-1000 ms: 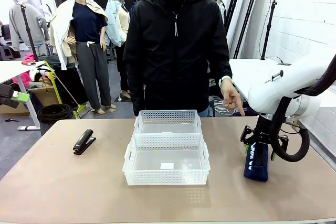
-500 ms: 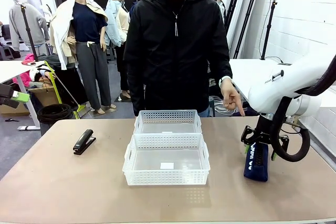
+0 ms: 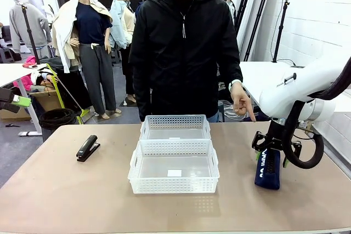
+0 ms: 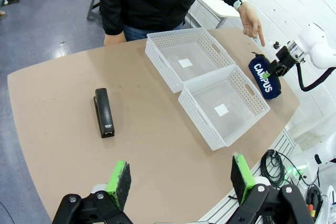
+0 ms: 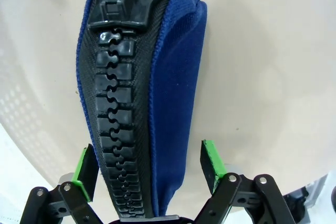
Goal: Distribute items into two baskets.
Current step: Pick up the Pencil pouch that the person points to.
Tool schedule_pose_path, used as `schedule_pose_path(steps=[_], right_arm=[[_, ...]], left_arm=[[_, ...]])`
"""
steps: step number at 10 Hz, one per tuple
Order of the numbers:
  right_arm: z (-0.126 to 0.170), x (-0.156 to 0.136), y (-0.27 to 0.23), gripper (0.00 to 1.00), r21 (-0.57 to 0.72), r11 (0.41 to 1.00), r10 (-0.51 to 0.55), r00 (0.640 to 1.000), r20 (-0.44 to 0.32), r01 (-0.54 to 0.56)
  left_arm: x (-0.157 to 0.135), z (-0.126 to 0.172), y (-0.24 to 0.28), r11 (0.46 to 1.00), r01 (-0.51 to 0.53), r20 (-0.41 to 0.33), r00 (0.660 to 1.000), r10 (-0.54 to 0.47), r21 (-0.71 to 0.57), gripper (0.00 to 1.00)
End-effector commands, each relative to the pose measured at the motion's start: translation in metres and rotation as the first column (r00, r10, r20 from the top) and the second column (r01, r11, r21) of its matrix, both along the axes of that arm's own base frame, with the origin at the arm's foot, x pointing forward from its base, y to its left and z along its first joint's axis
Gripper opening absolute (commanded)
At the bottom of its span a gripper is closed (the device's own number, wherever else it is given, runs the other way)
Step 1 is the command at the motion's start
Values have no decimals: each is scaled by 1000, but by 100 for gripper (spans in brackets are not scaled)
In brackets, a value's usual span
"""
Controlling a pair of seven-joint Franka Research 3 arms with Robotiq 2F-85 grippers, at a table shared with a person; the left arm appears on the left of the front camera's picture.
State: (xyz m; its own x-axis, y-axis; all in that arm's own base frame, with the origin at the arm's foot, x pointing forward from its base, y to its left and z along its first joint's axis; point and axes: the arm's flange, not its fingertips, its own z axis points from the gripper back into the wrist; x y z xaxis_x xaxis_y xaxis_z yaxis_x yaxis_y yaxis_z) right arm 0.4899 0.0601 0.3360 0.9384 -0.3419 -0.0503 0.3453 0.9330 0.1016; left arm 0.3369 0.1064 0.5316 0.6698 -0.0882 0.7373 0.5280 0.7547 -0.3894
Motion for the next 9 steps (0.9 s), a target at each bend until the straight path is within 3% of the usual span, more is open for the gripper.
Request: schedule_pose_path(steps=[1,5,9], right_arm=[[-1,5,1,82,-18,1000,-21,1000,-2,21],[1,6,-2,3,-65,998,-27,1000,-2,27],[2,7,-1,0,-97,995,-22,1000,-20,20]], left_arm=[[0,-1,2,1000,13,15,1000,-13,-13,100],[0,-1,2,1000,13,15,1000,-13,-13,100],[0,-1,2,1000,13,15,1000,-13,-13,100]])
